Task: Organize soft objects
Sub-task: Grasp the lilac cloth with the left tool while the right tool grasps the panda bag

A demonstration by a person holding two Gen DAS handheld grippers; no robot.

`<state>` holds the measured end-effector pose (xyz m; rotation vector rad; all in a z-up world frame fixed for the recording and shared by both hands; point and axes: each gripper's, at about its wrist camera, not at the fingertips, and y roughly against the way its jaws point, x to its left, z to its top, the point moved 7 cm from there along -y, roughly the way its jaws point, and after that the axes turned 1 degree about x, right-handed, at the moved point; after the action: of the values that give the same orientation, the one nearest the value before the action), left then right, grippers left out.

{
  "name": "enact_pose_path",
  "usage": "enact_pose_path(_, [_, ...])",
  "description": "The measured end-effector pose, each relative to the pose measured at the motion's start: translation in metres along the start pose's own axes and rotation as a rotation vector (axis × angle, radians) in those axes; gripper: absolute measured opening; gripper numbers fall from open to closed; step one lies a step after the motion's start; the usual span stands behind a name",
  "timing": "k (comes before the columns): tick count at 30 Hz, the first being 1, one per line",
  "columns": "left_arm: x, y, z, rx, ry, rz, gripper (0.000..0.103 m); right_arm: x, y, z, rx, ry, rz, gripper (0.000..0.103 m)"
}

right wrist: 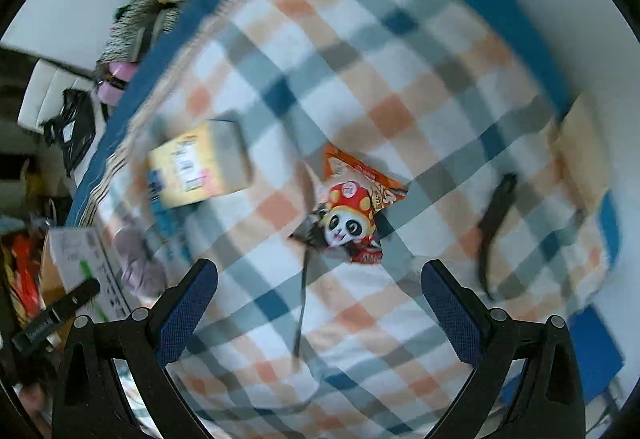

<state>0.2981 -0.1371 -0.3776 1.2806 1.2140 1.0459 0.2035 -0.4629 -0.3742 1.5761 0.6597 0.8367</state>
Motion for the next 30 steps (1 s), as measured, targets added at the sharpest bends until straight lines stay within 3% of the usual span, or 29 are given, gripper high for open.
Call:
enact_pose_path(3, [0.0,-0.031,0.006,0.051,0.012,0.02,0.098,-0.008,-0.041,0.009,0.064,-0.036,0.021,0.103])
enact_pose_path(10, [0.005,-0.079,0.01,0.123,0.023,0.039,0.098,-0.006,-0.087,0.017,0.143,-0.073,0.066,0.098])
enact_pose_path(11, [0.004,-0.085,0.011,0.128,0.017,0.033,0.095,-0.005,-0.091,0.019,0.148,-0.074,0.064,0.098])
enact_pose_path(14, [0.006,-0.099,0.007,0.156,0.013,0.041,0.072,-0.002,-0.103,0.021,0.183,-0.089,0.069,0.09])
enact_pose_path(18, [0.007,-0.101,0.003,0.137,0.011,0.049,0.069,0.001,-0.116,0.018,0.213,-0.087,0.028,0.079])
enact_pose_path(25, [0.003,-0.102,-0.002,0.137,-0.002,0.048,0.062,0.008,-0.12,0.015,0.218,-0.076,0.002,0.075])
enact_pose_path(30, [-0.005,-0.094,0.001,0.127,-0.013,0.043,0.034,0.01,-0.118,0.016,0.215,-0.077,-0.038,0.056])
